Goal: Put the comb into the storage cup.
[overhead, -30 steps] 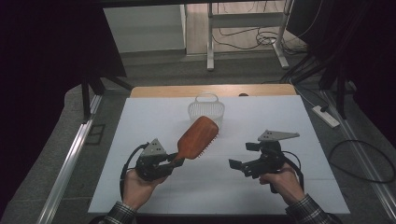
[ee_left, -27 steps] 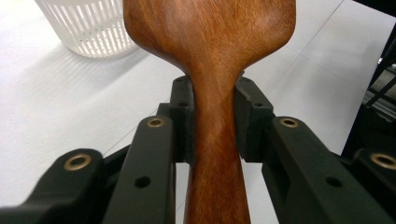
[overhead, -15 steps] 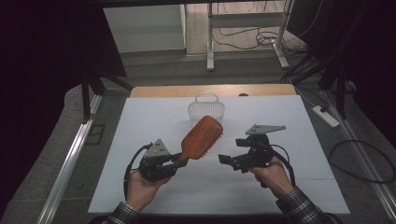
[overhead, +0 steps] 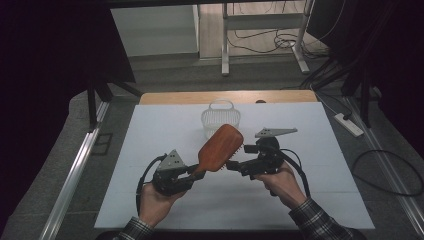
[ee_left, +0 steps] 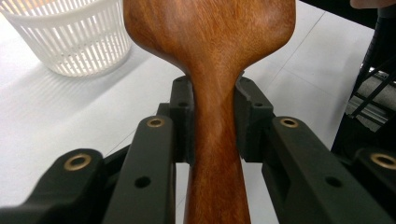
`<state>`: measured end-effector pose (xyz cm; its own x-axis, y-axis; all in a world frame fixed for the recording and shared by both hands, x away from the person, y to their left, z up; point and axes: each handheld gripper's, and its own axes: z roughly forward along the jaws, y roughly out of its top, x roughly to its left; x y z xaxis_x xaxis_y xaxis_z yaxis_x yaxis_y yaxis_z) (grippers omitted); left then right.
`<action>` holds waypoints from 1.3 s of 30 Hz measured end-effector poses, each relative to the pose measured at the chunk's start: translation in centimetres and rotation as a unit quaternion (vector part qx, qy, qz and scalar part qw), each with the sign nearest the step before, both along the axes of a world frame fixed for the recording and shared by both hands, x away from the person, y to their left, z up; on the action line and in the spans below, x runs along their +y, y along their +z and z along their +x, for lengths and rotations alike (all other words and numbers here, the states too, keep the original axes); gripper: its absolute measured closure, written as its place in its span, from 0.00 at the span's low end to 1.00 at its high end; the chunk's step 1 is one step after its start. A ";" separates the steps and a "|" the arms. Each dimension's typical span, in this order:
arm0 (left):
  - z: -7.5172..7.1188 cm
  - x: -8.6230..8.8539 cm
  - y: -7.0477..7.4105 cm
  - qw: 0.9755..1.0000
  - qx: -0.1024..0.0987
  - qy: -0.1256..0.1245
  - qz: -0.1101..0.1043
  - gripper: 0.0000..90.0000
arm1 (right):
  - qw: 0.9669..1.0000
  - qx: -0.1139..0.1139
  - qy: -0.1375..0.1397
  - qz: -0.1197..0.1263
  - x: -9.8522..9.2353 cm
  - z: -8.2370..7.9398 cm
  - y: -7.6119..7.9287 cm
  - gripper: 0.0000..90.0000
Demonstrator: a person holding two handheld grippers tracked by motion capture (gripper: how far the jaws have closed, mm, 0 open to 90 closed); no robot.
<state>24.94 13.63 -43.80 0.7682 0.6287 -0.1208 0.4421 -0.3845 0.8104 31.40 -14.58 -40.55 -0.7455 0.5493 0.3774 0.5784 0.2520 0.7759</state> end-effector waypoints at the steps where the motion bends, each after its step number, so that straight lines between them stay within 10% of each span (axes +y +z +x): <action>1: 0.0 -0.1 0.0 1.000 0.001 -0.001 -0.001 0.79 | 1.000 0.001 0.000 0.001 0.2 0.1 0.0 0.00; 16: -0.3 -0.6 0.1 1.000 -0.008 -0.001 0.000 0.79 | 0.999 0.032 -0.004 0.008 2.2 1.3 -0.3 0.01; 29: -0.4 -1.0 -0.1 1.000 -0.013 -0.001 0.003 0.79 | 0.997 0.060 -0.013 0.052 2.4 2.0 -0.7 0.23; 39: -0.1 -1.2 -0.5 1.000 -0.004 -0.004 0.012 0.80 | 0.978 0.145 -0.029 0.148 1.2 2.6 -1.4 0.50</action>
<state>24.87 12.42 -44.30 0.7745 0.6247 -0.0995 0.4318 -0.4071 0.8049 34.02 -13.41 -41.90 -0.5544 0.4219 0.7174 0.7920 0.0025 0.6106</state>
